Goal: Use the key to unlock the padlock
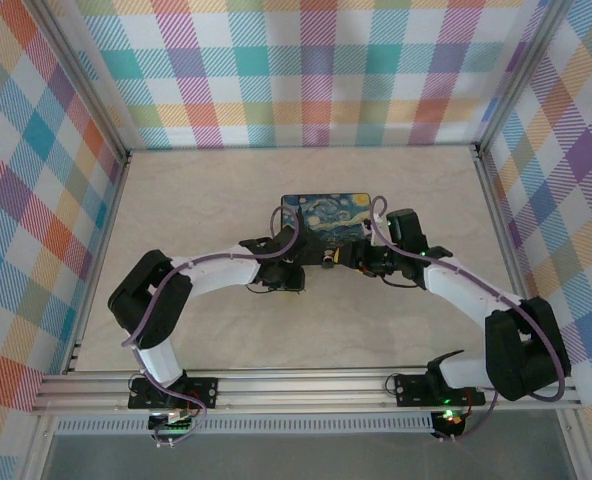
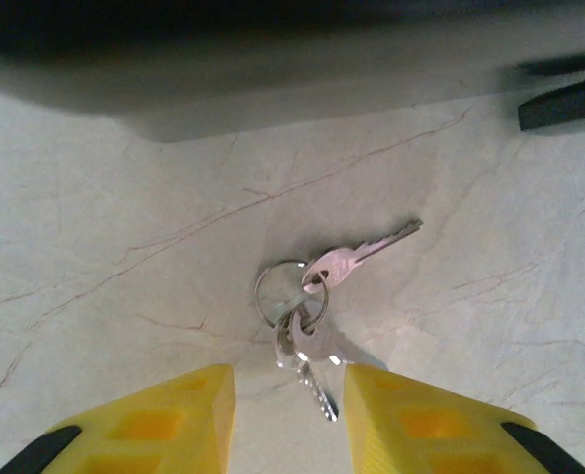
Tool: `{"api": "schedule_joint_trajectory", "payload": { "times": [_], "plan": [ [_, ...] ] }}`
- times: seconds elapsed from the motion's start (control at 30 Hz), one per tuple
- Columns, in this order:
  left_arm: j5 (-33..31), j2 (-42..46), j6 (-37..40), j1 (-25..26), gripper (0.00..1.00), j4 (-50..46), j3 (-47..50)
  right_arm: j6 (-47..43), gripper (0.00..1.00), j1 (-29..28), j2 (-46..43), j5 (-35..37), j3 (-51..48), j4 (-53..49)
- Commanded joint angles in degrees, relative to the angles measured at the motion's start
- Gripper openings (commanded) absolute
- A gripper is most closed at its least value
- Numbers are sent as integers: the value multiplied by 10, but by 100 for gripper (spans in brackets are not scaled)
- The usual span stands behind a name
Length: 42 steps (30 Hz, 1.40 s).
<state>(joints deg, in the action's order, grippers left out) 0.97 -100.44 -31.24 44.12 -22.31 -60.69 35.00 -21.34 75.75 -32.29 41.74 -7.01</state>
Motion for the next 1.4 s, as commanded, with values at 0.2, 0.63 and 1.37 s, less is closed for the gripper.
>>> {"api": "schedule_joint_trajectory", "payload": {
  "times": [0.2,0.63,1.37],
  "plan": [
    [24,-27,-25,1,25,48,15,-16,46,2,-15,0,-2,-20],
    [12,-31,-35,2,4,40,16,-26,46,3,-9,-3,-4,-30],
    [-24,-40,-89,41,35,21,-14,-41,46,2,-27,3,-4,-49]
  ]
}}
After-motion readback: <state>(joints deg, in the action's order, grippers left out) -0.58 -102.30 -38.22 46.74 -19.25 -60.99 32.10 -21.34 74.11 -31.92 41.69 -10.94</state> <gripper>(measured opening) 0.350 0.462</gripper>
